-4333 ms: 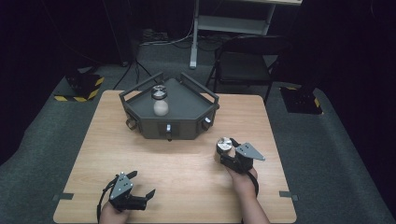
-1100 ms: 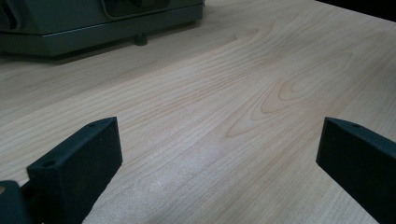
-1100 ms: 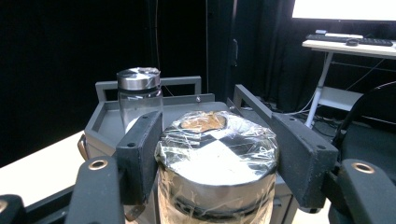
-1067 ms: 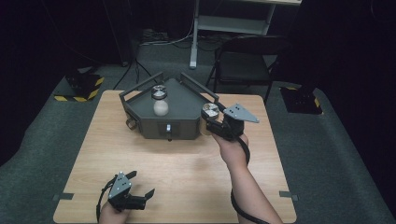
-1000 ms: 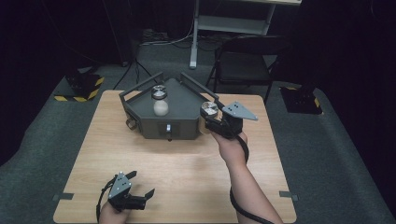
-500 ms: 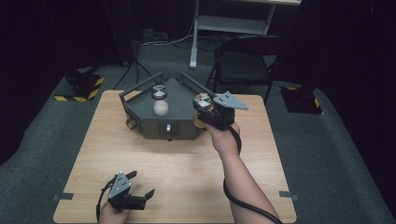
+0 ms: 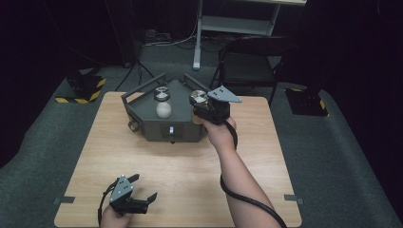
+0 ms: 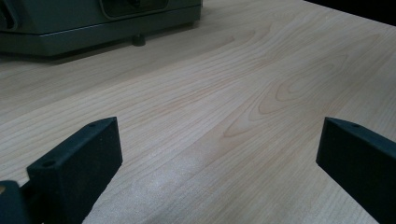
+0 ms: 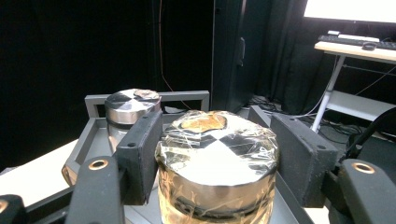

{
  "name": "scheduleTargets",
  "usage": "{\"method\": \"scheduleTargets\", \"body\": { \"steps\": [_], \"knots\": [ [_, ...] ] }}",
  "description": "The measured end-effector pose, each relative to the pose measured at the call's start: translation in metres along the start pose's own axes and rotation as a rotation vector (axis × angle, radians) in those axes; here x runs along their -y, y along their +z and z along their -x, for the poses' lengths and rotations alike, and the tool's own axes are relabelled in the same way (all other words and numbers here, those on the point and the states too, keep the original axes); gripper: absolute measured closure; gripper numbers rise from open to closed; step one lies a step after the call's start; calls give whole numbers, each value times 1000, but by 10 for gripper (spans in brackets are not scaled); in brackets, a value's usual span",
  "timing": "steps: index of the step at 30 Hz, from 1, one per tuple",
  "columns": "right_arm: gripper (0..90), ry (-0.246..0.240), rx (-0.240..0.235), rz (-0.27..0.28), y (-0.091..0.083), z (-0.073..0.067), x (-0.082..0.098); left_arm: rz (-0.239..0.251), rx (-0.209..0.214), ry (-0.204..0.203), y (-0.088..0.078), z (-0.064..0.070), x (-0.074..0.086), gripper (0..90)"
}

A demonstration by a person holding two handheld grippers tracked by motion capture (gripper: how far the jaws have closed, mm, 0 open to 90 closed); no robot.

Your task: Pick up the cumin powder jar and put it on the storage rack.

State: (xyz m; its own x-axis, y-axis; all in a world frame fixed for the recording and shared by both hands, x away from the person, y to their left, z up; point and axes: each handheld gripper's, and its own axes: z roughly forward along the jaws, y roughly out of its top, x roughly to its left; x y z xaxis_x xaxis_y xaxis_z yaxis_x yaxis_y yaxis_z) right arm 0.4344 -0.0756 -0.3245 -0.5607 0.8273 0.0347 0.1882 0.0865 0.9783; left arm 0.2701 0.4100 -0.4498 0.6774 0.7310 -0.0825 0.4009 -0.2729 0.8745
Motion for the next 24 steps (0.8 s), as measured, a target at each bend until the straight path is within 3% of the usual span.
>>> {"method": "scheduleTargets", "body": {
  "steps": [24],
  "knots": [
    [366, -17, -7, -36, 48, -4, -4, 1, 2, -1, 0, -2, 0, 4]
  ]
}}
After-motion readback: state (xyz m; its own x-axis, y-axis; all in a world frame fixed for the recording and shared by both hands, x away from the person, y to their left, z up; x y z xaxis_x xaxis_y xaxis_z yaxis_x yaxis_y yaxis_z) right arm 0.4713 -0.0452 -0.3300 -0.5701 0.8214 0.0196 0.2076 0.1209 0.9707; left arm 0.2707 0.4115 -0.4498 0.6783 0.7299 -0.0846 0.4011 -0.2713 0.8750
